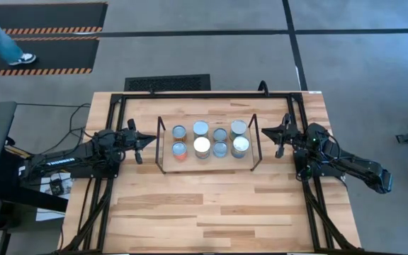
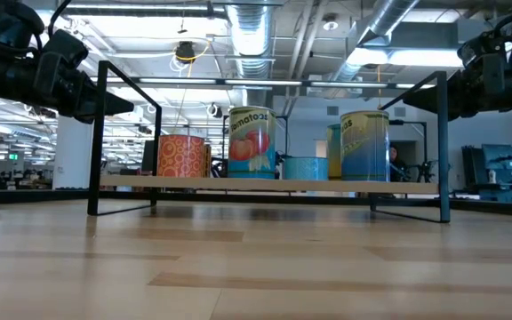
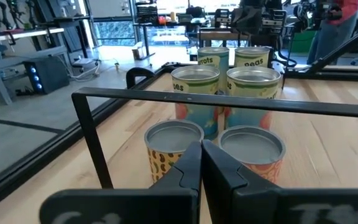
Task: Pick and place cans onto a shelf
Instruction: Return to Home Position
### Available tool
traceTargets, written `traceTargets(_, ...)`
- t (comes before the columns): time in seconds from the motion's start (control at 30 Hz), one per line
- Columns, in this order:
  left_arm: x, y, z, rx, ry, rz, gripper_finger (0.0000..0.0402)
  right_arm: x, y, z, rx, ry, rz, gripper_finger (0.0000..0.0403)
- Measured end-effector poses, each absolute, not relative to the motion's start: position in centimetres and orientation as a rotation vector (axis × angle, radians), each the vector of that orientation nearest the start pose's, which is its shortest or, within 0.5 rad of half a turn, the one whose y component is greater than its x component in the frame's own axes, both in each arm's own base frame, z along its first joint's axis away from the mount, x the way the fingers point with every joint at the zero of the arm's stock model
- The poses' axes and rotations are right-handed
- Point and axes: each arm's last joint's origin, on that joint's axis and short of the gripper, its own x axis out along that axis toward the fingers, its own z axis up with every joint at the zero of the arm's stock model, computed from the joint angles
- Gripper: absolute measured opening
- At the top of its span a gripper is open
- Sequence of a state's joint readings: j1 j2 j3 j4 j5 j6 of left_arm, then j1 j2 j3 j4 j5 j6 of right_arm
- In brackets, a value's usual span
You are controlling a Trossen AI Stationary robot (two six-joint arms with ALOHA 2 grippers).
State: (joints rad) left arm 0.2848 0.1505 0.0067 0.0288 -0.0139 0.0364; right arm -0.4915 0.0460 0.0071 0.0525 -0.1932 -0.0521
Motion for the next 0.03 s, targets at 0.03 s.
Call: traceTargets(0.03, 10.17, 3.02, 15.62, 0.021, 0.12, 0.296, 0.0, 9.04, -4.21, 16.74, -0.056, -0.005, -0.299, 0.0052)
